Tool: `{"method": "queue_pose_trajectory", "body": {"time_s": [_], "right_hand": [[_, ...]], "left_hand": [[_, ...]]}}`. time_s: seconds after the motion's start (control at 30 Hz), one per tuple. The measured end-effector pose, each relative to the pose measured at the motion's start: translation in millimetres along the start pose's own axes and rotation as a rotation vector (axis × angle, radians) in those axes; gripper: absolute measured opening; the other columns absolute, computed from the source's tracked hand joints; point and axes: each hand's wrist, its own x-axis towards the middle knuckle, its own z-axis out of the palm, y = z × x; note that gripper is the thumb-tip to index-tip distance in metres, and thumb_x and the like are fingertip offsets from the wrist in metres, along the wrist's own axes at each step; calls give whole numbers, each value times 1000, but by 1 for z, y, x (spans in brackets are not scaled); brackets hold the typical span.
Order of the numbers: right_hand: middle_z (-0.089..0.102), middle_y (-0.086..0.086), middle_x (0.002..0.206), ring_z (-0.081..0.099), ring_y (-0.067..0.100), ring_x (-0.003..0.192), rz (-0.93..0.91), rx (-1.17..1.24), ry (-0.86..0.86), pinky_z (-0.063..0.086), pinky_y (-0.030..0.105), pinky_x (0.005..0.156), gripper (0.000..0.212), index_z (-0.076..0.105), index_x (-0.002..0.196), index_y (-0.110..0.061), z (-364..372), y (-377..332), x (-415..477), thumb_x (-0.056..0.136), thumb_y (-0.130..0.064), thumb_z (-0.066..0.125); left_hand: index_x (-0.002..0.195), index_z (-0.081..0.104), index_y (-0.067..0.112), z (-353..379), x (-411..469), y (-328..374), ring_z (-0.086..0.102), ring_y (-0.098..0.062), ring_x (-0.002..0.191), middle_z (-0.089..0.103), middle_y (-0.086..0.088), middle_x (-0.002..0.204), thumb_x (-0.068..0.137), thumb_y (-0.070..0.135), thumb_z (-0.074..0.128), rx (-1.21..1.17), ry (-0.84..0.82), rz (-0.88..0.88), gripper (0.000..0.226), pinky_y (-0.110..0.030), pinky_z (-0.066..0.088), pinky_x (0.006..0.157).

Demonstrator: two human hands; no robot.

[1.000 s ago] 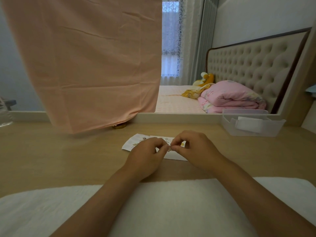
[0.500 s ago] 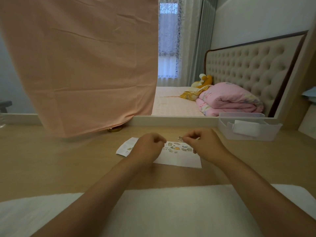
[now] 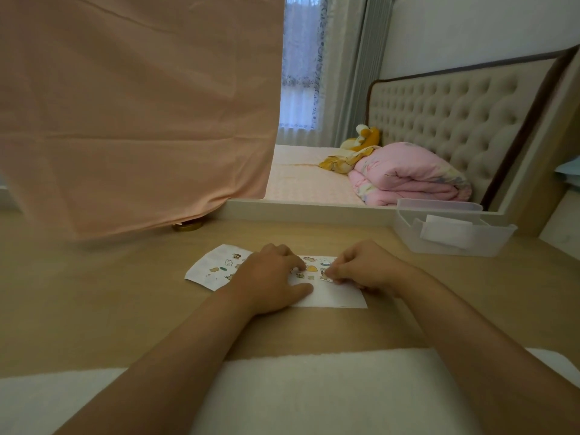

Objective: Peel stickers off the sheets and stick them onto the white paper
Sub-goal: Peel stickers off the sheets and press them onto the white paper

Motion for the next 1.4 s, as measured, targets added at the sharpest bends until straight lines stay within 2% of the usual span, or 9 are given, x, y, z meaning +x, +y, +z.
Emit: {"method": "queue_pose_trajectory", "body": {"time_s": [0.3, 0.43, 0.57, 0.77, 0.87, 0.97, 1.07, 1.17, 1.4], "right_hand": [[63, -6, 50, 42, 1, 36, -18, -48, 47, 36, 17, 47, 17, 76, 67, -9, 8, 0, 12, 80, -19, 81], [75, 2, 66, 54, 9, 53, -14, -54, 87, 47, 25, 61, 17, 78, 66, -8, 12, 0, 18, 75, -21, 84], [75, -1, 67, 62, 11, 66, -9, -122, 102, 56, 32, 74, 17, 79, 66, -12, 13, 0, 20, 73, -25, 86], [70, -8, 65, 64, 10, 72, 16, -309, 169, 56, 30, 73, 16, 78, 67, -19, 15, -6, 20, 71, -34, 84], [70, -13, 76, 65, 9, 84, 10, -414, 206, 55, 30, 75, 19, 77, 71, -27, 15, -6, 17, 71, -45, 83], [62, -18, 89, 60, 8, 93, -18, -419, 240, 51, 29, 80, 25, 76, 91, -30, 15, 0, 12, 77, -50, 79], [68, -12, 93, 65, 12, 93, -43, -314, 245, 57, 38, 87, 18, 76, 99, -27, 7, 5, 8, 93, -34, 61], [66, -10, 95, 65, 15, 93, -68, -299, 239, 57, 38, 87, 26, 75, 99, -30, 0, 7, 1, 94, -20, 51], [64, -12, 124, 59, 13, 112, -220, -467, 194, 49, 32, 96, 29, 72, 113, -36, 7, 12, -16, 96, -25, 52]], "left_hand": [[131, 59, 36, 3, 1, -1, 43, -13, 123, 53, 10, 132, 88, 61, 58, 4, 26, 3, 50, -38, 40, 104], [130, 60, 35, 4, 2, -1, 43, -13, 124, 53, 10, 133, 87, 61, 59, 3, 34, 3, 50, -38, 39, 105], [130, 59, 35, 4, 3, -1, 42, -13, 125, 52, 10, 133, 88, 61, 59, 7, 34, 3, 49, -37, 39, 105], [130, 58, 34, 4, 1, 1, 42, -14, 124, 51, 9, 133, 89, 60, 57, 27, 26, -2, 49, -37, 38, 104], [131, 56, 34, 4, 0, 3, 42, -15, 124, 50, 7, 133, 90, 59, 56, 50, 24, -6, 48, -37, 37, 104], [135, 50, 33, 4, -1, 6, 41, -16, 124, 49, 6, 136, 92, 59, 52, 93, 27, -6, 51, -37, 34, 104], [141, 42, 34, 5, -3, 9, 42, -18, 126, 48, 5, 139, 93, 58, 48, 129, 41, 10, 54, -38, 29, 109], [142, 40, 35, 5, -5, 9, 37, -17, 130, 43, 6, 143, 93, 54, 50, 119, 86, 56, 53, -36, 27, 109], [133, 57, 34, 7, -4, 12, 37, -10, 127, 50, 11, 136, 97, 28, 50, -21, 16, 177, 37, -33, 40, 101]]}}
